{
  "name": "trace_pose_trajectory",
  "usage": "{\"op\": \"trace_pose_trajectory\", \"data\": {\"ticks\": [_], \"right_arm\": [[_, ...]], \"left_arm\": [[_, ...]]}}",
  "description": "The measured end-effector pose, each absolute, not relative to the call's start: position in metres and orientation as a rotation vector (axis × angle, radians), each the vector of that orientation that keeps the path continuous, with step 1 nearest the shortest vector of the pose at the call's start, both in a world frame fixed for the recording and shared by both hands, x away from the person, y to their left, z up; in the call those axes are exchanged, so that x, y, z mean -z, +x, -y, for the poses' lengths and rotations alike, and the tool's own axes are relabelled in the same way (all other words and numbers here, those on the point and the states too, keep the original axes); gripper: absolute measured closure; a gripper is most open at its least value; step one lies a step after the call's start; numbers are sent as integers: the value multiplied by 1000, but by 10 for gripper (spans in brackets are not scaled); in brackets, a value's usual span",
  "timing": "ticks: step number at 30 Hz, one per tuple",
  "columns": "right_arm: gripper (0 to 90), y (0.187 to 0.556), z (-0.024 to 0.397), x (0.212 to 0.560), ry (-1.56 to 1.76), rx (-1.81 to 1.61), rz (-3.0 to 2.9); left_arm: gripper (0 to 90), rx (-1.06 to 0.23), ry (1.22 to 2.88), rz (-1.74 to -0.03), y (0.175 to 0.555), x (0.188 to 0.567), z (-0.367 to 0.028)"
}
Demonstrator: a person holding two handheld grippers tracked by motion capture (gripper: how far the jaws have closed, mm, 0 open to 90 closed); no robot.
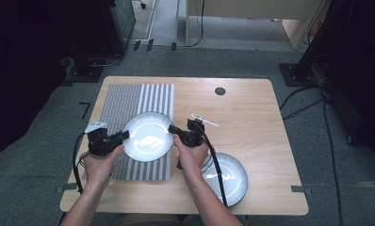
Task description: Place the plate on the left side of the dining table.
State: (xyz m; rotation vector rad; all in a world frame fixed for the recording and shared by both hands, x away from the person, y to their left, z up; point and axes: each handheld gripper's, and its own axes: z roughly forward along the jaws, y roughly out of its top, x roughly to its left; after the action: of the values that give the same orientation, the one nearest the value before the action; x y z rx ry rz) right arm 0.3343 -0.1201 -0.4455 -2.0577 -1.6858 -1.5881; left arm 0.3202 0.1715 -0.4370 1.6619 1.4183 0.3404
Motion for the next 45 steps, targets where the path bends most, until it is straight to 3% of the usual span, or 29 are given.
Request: {"op": "trace_pose_trajectory", "data": {"ticks": [30,45], "right_arm": [[851,420,47,492,-2047,1516,1724],[854,447,48,516,-2033,1478,1832]], "left_arm": [[783,-418,1650,-1617,396,472,-224],[786,-365,1639,-1672,419,500,-220]]}}
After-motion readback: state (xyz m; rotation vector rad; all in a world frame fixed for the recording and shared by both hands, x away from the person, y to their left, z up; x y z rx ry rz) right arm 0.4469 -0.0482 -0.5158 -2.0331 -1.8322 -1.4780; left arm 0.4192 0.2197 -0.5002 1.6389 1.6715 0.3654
